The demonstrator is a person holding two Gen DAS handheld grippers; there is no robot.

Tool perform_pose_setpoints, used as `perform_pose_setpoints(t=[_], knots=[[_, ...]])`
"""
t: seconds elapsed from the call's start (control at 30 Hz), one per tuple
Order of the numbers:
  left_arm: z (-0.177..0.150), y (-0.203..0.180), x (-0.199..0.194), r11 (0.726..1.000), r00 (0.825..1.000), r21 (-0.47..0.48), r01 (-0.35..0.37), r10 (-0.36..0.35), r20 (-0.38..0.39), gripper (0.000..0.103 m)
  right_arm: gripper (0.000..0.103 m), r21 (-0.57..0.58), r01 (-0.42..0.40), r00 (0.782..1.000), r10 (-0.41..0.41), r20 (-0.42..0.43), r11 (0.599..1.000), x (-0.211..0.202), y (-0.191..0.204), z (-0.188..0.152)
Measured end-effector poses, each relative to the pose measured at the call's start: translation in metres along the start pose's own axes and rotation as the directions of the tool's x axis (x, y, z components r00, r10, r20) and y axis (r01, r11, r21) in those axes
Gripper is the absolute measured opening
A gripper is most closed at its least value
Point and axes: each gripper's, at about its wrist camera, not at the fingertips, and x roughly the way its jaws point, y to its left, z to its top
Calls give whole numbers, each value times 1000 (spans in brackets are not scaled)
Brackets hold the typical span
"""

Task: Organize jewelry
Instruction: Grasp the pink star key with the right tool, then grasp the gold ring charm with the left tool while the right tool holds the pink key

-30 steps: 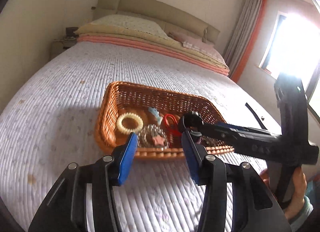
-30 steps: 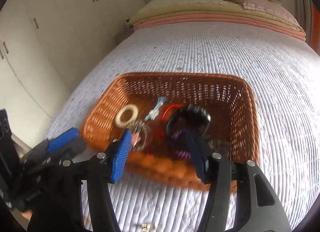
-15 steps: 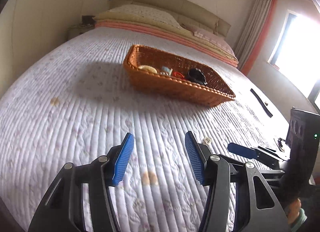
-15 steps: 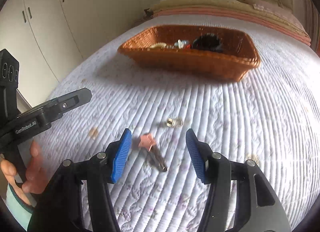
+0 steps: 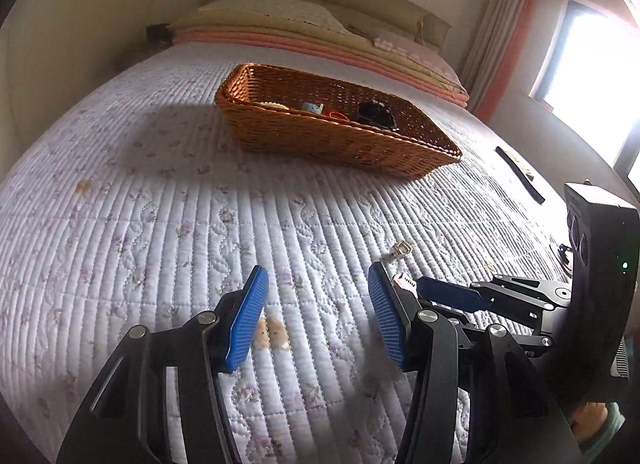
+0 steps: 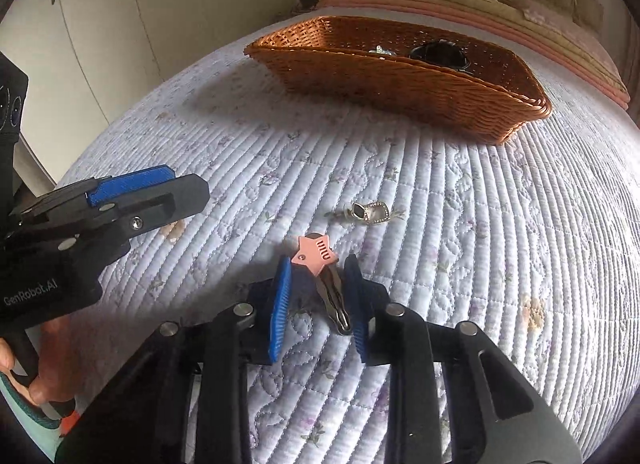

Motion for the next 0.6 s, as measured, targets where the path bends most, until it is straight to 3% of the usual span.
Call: perform_pose_setpoints(t=[0.4, 0.53, 0.6], knots=[[-2, -14, 11, 998, 999, 63, 25, -23, -35, 44, 21, 80, 42, 999, -43, 14, 996, -11, -15, -6], [1, -22, 20, 995, 997, 94, 43, -38, -62, 40, 21, 143, 5, 1000, -6, 9, 990, -12, -34, -3], [2, -26, 27, 993, 996, 107, 57, -49, -78, 38, 21, 147, 41, 999, -43, 11, 988, -13, -39, -1]])
